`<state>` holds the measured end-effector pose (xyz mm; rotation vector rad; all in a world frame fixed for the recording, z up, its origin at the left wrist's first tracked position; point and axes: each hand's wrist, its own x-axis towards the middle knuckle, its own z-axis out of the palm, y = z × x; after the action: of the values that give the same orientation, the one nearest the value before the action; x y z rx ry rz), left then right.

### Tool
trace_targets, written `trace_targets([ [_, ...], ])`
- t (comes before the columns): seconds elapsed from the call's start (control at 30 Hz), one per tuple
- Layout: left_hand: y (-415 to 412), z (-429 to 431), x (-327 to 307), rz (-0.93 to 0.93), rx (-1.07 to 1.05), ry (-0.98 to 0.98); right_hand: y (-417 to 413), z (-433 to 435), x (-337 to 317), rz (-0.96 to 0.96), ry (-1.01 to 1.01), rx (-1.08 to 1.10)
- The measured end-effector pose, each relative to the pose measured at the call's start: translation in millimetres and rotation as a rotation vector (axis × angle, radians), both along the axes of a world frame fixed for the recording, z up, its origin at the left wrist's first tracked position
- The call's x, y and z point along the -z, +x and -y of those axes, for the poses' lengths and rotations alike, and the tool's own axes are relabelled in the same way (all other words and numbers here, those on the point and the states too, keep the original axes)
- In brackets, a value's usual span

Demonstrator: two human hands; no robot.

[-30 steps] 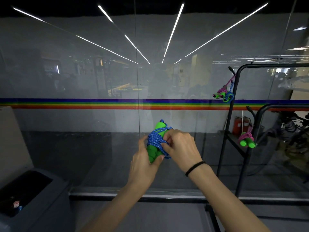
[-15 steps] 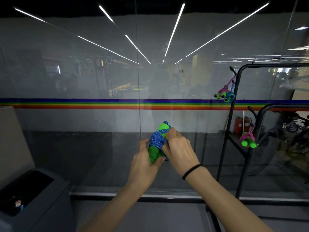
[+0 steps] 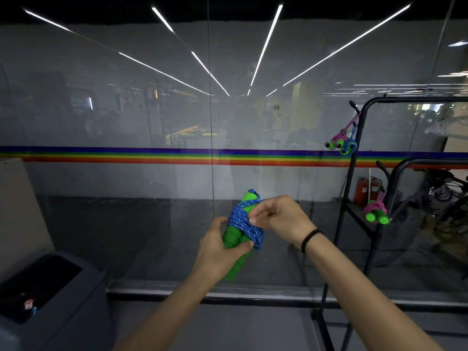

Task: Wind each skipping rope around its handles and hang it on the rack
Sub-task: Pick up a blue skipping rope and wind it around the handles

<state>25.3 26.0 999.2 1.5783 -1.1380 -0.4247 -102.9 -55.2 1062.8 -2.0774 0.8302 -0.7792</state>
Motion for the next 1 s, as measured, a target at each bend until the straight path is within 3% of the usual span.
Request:
trace_targets([
  [0.27,-4,2,3,-0.151,0.039,0.003,1,-14,-9,-0.175,-0.355,0.164],
  [0.53,-10,-2,-7,-0.478,0.203,0.040,5,3,-13,0.071,-0.178,0.127],
  [0.83,1,-5,2,-0.640,0.229,0.050,-2,3,-20,0.344,-0.245,0.101],
  [1.0,-1,-3,5,-0.684,0.214,0.061,0,-2,-10,0.228,-0.173,0.014],
])
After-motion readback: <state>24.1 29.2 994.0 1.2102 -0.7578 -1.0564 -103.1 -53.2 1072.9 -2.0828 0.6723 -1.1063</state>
